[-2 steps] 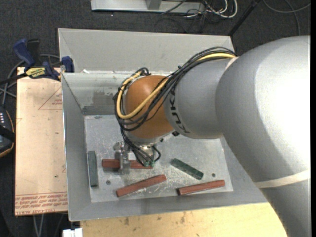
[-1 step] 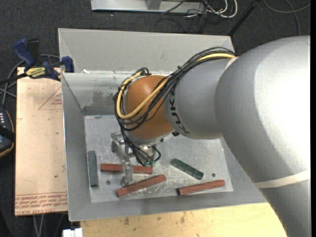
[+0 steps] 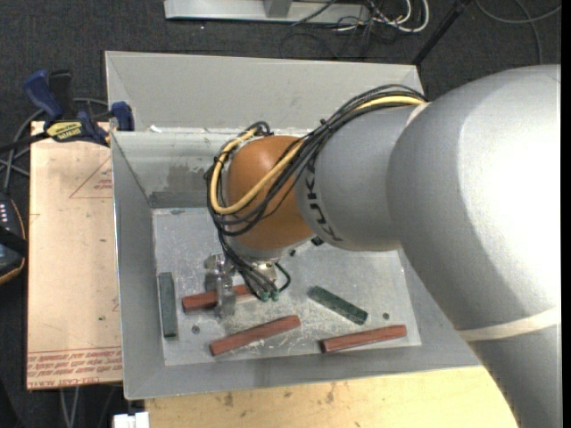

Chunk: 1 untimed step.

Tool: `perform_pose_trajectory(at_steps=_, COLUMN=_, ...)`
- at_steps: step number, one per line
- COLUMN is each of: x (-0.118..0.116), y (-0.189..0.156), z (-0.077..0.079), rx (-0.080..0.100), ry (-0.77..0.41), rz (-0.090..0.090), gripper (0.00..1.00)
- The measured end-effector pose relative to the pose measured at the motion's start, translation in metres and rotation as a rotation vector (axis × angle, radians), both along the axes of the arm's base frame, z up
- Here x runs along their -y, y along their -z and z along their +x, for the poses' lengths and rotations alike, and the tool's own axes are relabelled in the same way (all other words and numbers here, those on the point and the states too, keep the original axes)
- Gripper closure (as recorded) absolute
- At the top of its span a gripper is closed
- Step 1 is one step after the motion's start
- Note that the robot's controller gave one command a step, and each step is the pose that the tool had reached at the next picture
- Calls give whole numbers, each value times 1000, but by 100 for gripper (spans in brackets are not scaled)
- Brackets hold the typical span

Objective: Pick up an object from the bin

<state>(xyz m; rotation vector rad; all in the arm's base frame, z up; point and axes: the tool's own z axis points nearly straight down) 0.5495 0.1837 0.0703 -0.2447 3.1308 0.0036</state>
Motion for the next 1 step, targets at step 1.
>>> perform_pose_trajectory(at_steps=1, x=23, y=-167, z=16, rx=10, ry=8, rz=0, gripper=100)
